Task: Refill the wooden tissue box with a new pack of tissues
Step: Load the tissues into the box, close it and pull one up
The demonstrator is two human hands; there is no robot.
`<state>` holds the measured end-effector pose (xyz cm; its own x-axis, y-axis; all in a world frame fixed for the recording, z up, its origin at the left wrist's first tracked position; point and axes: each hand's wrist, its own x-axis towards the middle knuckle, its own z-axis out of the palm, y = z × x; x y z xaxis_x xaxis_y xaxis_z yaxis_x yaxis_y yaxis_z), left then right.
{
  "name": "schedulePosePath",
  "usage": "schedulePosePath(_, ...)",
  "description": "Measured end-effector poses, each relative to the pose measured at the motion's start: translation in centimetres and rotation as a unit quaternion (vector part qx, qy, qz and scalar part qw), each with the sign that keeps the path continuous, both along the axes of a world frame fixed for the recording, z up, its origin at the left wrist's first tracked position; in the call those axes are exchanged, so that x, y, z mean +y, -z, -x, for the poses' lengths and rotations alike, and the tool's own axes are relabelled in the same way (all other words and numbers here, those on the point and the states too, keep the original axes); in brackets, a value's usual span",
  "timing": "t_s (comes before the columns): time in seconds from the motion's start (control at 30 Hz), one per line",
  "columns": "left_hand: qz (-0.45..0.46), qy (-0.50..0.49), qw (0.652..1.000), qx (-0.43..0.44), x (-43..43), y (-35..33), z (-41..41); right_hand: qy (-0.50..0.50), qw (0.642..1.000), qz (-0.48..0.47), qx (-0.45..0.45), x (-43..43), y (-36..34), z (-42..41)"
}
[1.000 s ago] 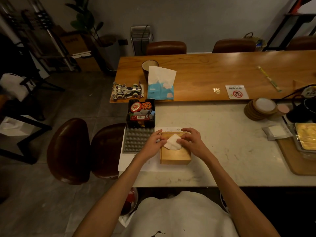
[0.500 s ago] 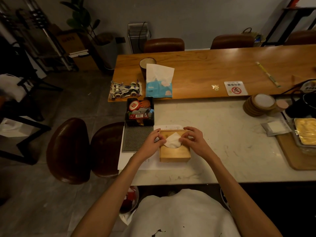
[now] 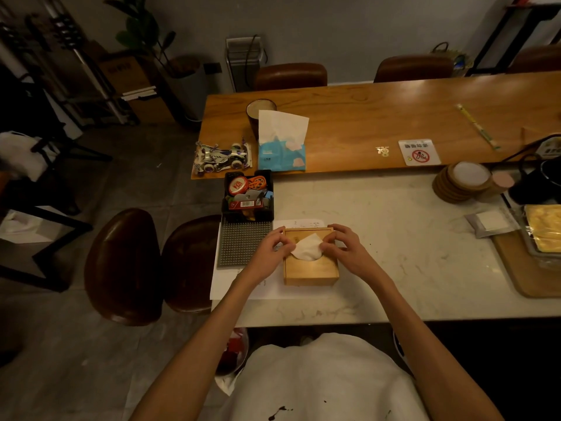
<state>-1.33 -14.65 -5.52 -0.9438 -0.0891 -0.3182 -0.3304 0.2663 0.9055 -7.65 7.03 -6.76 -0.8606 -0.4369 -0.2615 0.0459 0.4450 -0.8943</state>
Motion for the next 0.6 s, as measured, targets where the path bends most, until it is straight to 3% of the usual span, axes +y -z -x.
schedulePosePath(0.13,-0.089,-0.067,0.994,-0.006,0.1,-0.4,-0.7,0.082,0.994,0.065,-0.018,0.1,-0.7,-0.7)
schedulePosePath(0.27,-0.161,-0.144,0.976,-0.026,0.5,0.8,-2.2,0.210,0.931,0.217,-0.207,0.0,-0.8,-2.2)
schedulePosePath(0.37,-0.187,-0.092,0.977,-0.053,2.3,1.5,-3.2,0.164,0.914,0.230,-0.290,-0.8,-0.9,-3.9)
schedulePosePath(0.6,-0.296,-0.142,0.943,-0.060,5.4,-0.1,-1.2,0.124,0.922,0.238,-0.277,0.6,-1.9,-2.4)
